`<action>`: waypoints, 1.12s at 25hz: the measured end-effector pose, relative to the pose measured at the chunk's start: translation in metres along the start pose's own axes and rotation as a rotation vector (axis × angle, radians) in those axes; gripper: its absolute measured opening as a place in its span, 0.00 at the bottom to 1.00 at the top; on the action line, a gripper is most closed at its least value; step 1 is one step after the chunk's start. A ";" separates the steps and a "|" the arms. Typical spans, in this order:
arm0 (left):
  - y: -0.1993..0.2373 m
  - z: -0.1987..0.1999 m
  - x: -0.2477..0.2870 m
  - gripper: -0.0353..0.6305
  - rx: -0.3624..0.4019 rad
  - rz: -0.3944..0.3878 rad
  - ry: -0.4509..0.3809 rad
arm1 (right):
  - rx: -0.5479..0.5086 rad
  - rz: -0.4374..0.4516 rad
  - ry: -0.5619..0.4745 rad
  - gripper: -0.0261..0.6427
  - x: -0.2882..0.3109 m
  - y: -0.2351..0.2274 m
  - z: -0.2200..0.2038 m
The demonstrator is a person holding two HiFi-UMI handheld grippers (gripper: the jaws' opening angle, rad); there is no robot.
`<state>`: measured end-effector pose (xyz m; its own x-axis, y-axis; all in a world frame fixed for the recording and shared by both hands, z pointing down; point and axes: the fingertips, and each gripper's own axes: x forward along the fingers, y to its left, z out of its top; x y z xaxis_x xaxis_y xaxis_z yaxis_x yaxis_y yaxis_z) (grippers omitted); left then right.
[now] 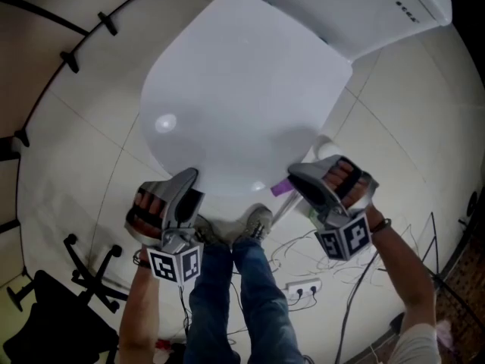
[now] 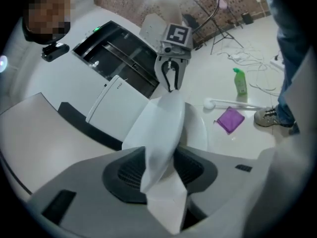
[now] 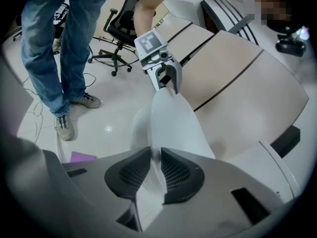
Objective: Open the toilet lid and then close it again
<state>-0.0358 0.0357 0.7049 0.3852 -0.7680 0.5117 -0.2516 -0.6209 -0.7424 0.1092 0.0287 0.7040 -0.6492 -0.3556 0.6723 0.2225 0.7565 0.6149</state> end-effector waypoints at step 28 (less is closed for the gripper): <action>0.362 0.205 0.042 0.28 -0.083 0.118 -0.393 | 0.856 -0.447 -0.074 0.08 -0.135 -0.263 -0.098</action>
<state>0.0714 -0.1891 0.3693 0.6549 -0.7261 0.2094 -0.3786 -0.5551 -0.7406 0.2091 -0.1757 0.4920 -0.5955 -0.6946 0.4035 -0.6424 0.7134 0.2800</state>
